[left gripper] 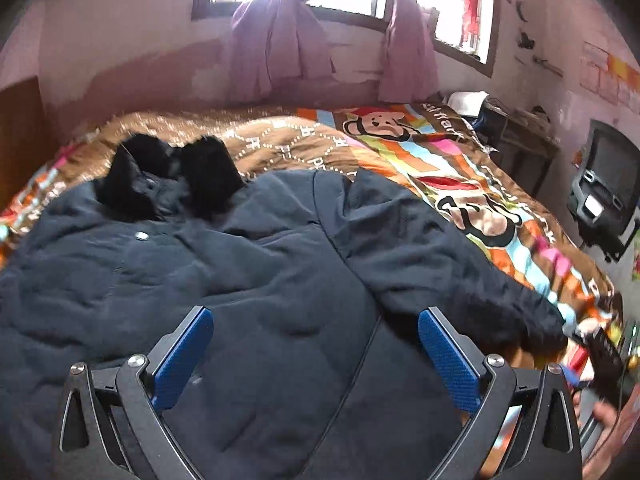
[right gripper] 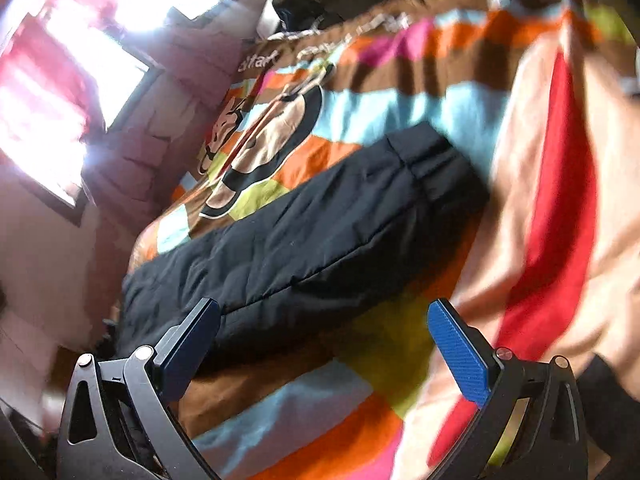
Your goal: Fold large clothes
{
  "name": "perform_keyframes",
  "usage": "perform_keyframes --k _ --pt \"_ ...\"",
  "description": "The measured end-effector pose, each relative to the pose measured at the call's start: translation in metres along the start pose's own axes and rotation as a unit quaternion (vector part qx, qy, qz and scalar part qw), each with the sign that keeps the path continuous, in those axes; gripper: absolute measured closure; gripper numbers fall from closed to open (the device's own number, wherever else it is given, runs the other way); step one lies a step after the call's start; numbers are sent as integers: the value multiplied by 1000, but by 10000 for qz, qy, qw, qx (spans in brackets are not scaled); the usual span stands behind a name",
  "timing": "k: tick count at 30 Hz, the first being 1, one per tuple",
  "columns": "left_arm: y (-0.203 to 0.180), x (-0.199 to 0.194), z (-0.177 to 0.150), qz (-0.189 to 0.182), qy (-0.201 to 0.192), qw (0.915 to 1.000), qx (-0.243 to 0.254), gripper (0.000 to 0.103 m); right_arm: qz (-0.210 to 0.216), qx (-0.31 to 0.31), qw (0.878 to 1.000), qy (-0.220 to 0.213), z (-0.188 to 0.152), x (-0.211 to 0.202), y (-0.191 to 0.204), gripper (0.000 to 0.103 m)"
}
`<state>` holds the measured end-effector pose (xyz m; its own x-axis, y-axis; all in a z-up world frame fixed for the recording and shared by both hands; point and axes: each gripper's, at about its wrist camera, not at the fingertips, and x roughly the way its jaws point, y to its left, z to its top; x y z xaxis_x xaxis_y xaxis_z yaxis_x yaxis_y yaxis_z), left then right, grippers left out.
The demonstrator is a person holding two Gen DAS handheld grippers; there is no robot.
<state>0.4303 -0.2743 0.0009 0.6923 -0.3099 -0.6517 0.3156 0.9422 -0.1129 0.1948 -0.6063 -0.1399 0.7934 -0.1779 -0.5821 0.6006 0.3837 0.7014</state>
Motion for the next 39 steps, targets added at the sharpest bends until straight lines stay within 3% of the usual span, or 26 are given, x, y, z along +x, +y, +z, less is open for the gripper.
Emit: perform_keyframes --k 5,9,11,14,18,21,24,28,33,39 --pt "-12 46 3 -5 270 9996 32 0 230 456 9987 90 5 23 -14 33" --pt "-20 78 -2 -18 649 9979 32 0 327 723 9968 108 7 36 -24 52" --pt "-20 85 -4 -47 689 9976 -9 0 386 737 9965 94 8 40 -26 75" --pt "-23 93 -5 -4 746 9971 123 0 440 650 9969 26 12 38 -23 92" --pt "-24 91 -2 29 874 9957 304 0 487 270 9976 -402 18 21 2 96" --pt "-13 78 2 -274 1004 9943 242 3 563 -300 9941 -877 26 -10 37 97" --pt "5 46 2 -561 838 9947 180 4 535 -1160 9820 -1392 24 -43 88 97" --pt "41 -8 0 -963 568 9937 4 4 880 -1997 9638 -1530 13 -71 159 97" --pt "99 -72 -6 -1255 291 9910 -370 4 1421 -3124 9313 -1219 -20 -89 257 97" --pt "167 -147 -25 -1341 22 9902 -381 4 1674 -4498 8746 -685 -104 -95 336 97"
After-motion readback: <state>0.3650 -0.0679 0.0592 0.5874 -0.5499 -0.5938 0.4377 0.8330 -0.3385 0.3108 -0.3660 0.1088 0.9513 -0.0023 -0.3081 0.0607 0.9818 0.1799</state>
